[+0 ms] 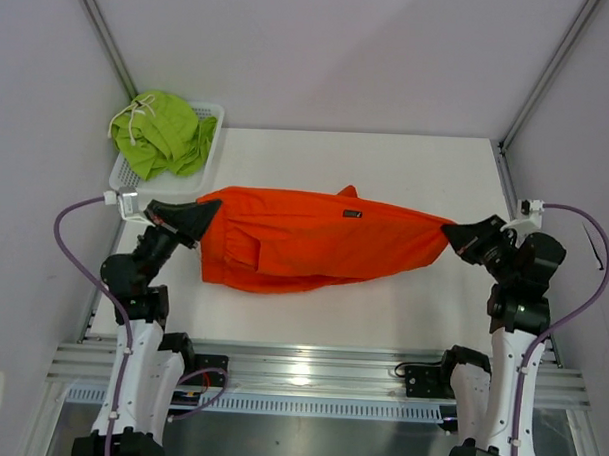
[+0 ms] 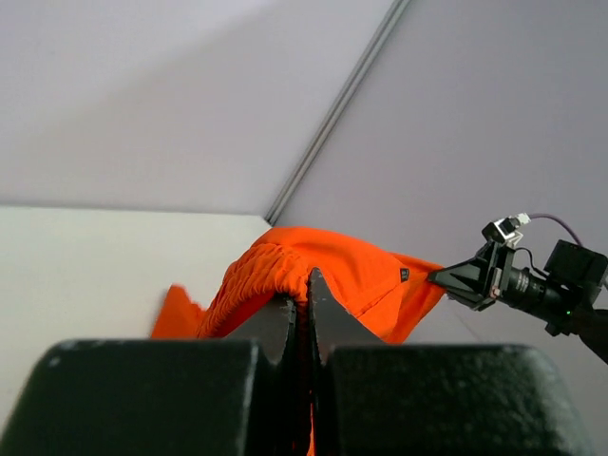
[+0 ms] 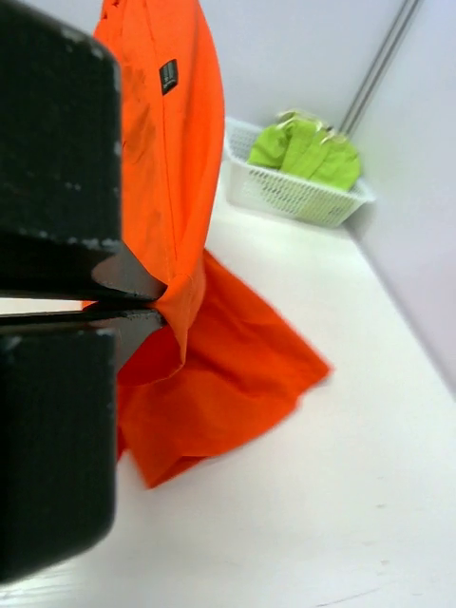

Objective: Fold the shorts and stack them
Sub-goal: Flatten the shorts out

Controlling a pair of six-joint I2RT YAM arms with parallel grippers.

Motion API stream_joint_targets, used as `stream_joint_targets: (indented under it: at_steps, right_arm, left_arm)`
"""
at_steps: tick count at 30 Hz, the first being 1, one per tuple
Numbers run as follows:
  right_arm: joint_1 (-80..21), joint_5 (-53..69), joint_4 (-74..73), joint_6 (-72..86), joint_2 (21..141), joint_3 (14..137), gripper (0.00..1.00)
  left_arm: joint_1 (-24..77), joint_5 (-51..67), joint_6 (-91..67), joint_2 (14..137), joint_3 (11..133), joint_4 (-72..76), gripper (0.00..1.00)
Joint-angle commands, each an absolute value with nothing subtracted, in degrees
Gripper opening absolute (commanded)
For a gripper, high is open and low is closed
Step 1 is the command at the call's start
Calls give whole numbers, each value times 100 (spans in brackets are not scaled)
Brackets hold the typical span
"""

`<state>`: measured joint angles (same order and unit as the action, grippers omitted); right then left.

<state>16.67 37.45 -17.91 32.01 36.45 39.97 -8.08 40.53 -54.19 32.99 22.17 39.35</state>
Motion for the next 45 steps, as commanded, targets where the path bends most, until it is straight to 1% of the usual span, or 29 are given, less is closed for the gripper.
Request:
stream_joint_targets:
  at_steps: [1, 3, 4, 6, 7, 10, 11, 16, 17, 21, 22, 24, 25, 28, 30, 35, 39, 40, 42, 43, 45]
  right_arm:
    - [1872, 3709, -1389, 3454, 3630, 4726, 0]
    - [1994, 3744, -1398, 3472, 3752, 4982, 0]
    - [2030, 3762, -1371, 3541, 3788, 5192, 0]
    - [2083, 3989, -1178, 3629, 3963, 5378, 0]
    - [2092, 4034, -1152, 3682, 4042, 5492, 0]
    - [2100, 4323, -950, 3866, 4341, 5984, 0]
    - [2101, 4359, -819, 3989, 4377, 6203, 0]
    - [2101, 4500, -896, 3973, 4193, 6986, 0]
    - [2101, 4500, -1044, 3877, 4131, 7135, 0]
    - [2092, 4211, -1449, 3648, 3806, 7873, 0]
    - [2092, 4123, -1528, 3621, 3745, 8145, 0]
    - [2092, 3938, -1923, 3508, 3814, 8480, 0]
    - [2092, 3946, -2186, 3489, 3980, 8777, 0]
    - [2074, 3947, -2573, 3472, 4209, 9052, 0]
    - [2066, 3789, -2846, 3411, 4342, 9315, 0]
    - [1934, 3420, -2901, 3244, 3922, 9580, 0]
    - [1452, 2534, -3084, 2971, 3595, 9869, 0]
    - [1120, 2079, -3102, 2919, 3525, 9914, 0]
    - [714, 1637, -3094, 2822, 3367, 10028, 0]
    - [259, 1304, -3111, 2760, 3358, 10159, 0]
    - [-226, 1073, -3251, 2716, 3427, 10344, 0]
  left_arm:
    - [-809, 3849, -5729, 3331, 2942, 3779, 0]
    - [-835, 3902, -5809, 3410, 3119, 3710, 0]
    - [-835, 3902, -5818, 3454, 3468, 3396, 0]
    - [-844, 3981, -5766, 3690, 3786, 3016, 0]
    - [-835, 4129, -5766, 3778, 4223, 2858, 0]
    - [-844, 4245, -5836, 3955, 4692, 2629, 0]
    - [-835, 4236, -5827, 3955, 5059, 2532, 0]
    - [-835, 4245, -5836, 3763, 5773, 2032, 0]
    - [-844, 4245, -5836, 3710, 6088, 1926, 0]
    - [-835, 4070, -5494, 3595, 6984, 645, 0]
    - [-835, 3982, -5458, 3603, 7248, 85, 0]
    - [-844, 3832, -5414, 3665, 7635, -577, 0]
    - [-835, 3841, -5431, 3700, 7707, -693, 0]
    - [-844, 3849, -5581, 3911, 7848, -922, 0]
    - [-835, 3980, -5782, 3973, 7840, -749, 0]
    - [-835, 3824, -5845, 3604, 7892, -273, 0]
    - [-835, 3350, -5617, 3095, 8138, -255, 0]
    - [-835, 3140, -5555, 3015, 8269, -298, 0]
    - [-826, 2928, -5397, 2892, 8603, -448, 0]
    - [-809, 2779, -5344, 2831, 8778, -570, 0]
    - [-765, 2672, -5291, 2847, 9086, -720, 0]
